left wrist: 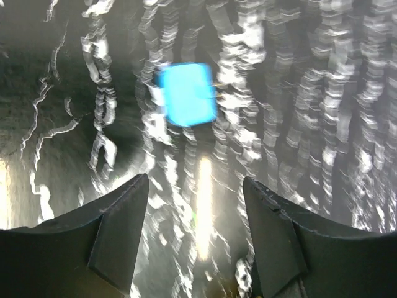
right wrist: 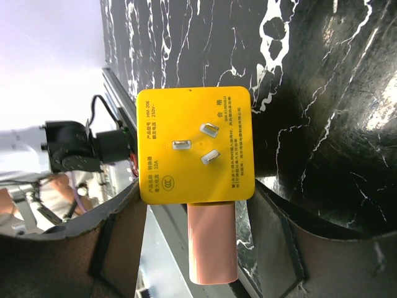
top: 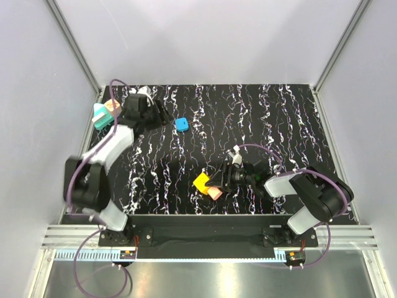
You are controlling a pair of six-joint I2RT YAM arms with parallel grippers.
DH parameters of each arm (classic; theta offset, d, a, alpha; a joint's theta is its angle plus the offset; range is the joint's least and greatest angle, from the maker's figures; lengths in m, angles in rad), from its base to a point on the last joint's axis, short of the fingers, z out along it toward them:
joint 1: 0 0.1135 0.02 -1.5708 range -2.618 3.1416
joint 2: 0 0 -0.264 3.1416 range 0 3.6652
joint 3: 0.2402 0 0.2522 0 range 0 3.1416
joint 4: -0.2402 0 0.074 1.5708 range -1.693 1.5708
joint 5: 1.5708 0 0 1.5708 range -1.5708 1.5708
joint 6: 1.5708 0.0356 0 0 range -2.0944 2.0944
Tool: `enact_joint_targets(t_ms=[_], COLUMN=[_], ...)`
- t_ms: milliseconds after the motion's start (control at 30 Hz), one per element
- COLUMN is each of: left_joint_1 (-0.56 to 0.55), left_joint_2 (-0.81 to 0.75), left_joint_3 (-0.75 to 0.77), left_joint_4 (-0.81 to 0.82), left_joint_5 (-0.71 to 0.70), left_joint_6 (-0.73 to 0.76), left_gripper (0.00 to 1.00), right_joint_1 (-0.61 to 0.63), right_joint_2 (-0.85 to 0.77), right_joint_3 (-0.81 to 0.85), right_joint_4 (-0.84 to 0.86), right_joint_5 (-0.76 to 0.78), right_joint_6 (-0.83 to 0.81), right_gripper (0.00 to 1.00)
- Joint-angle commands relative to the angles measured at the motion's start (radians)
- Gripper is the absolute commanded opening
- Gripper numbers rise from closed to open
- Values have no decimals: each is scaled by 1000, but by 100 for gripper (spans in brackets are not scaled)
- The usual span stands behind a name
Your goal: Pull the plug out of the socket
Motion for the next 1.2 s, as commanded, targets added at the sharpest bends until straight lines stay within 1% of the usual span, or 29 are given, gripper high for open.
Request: enact_joint_targets(t_ms=[0, 33, 67, 100, 133, 167, 200, 233, 267, 300, 400, 433, 467, 500, 567, 600, 667, 700, 767, 800, 833, 867, 900, 933, 1000, 1033, 1100, 1133, 1167], left_joint_1=[-143, -177, -212, -279, -313, -346, -381, -451, -484, -514, -642, -663, -686, -729, -771, -815, -854, -883, -901, -913, -915, -917, -917, -918, -918, -918, -918, -918, -918], left_joint_2=[-254, -293, -330, -398, -429, -461, -528, -567, -605, -680, -807, -831, -870, -880, -884, -881, -868, -863, -849, -843, -839, -826, -822, -819, -803, -799, -774, -763, -737], left_joint_3=[-168, -215, -308, -350, -390, -459, -490, -519, -580, -610, -713, -736, -772, -786, -803, -808, -805, -800, -780, -771, -760, -739, -727, -716, -676, -661, -599, -577, -516], left_joint_4=[8, 17, 26, 32, 35, 34, 28, 25, 22, 20, 13, 17, 23, 31, 28, 29, 28, 25, 25, 19, 13, 6, -16, -24, -61, -69, -104, -119, -148], left_joint_5=[-91, -98, -101, -127, -141, -159, -218, -249, -278, -317, -360, -363, -365, -368, -372, -391, -409, -427, -438, -444, -446, -448, -452, -454, -452, -445, -422, -415, -408], left_joint_6=[56, 45, 17, 4, -9, -27, -35, -47, -85, -110, -213, -239, -281, -297, -328, -343, -369, -372, -359, -345, -330, -295, -277, -258, -193, -167, -69, -37, 67], left_gripper=[66, 66, 66, 66, 69, 69, 69, 69, 68, 67, 65, 65, 65, 65, 65, 65, 64, 65, 64, 65, 67, 68, 69, 70, 71, 71, 70, 71, 72], right_joint_1=[-3, -3, -2, -2, -2, 1, 8, 21, 31, 41, 100, 115, 139, 146, 155, 155, 153, 155, 155, 155, 153, 155, 155, 153, 149, 146, 137, 130, 112], right_joint_2=[20, 20, 20, 20, 17, 16, 13, 13, 11, 11, 22, 26, 37, 43, 71, 80, 100, 103, 88, 77, 63, 30, 7, -19, -113, -148, -266, -308, -431], right_joint_3=[-16, -20, -30, -54, -75, -98, -131, -138, -142, -146, -146, -151, -157, -161, -158, -149, -145, -137, -142, -139, -131, -125, -123, -120, -88, -73, -39, -31, -24], right_joint_4=[106, 122, 132, 151, 224, 264, 292, 309, 306, 301, 295, 319, 333, 340, 352, 352, 350, 341, 306, 282, 207, 170, 140, 78, -33, -158, -283, -400, -499], right_joint_5=[34, 41, 67, 78, 92, 135, 156, 176, 219, 242, 314, 328, 359, 370, 364, 351, 315, 304, 278, 272, 256, 239, 238, 235, 233, 236, 271, 287, 320], right_joint_6=[71, 78, 109, 123, 144, 196, 215, 227, 245, 253, 273, 278, 293, 298, 302, 301, 287, 282, 252, 235, 215, 175, 155, 137, 63, 34, -37, -60, -113], right_gripper=[0, 0, 0, 0, 0, 0, 1, 2, 4, 5, 8, 9, 12, 15, 21, 29, 40, 50, 59, 76, 83, 87, 94, 100, 100, 100, 100, 100, 100])
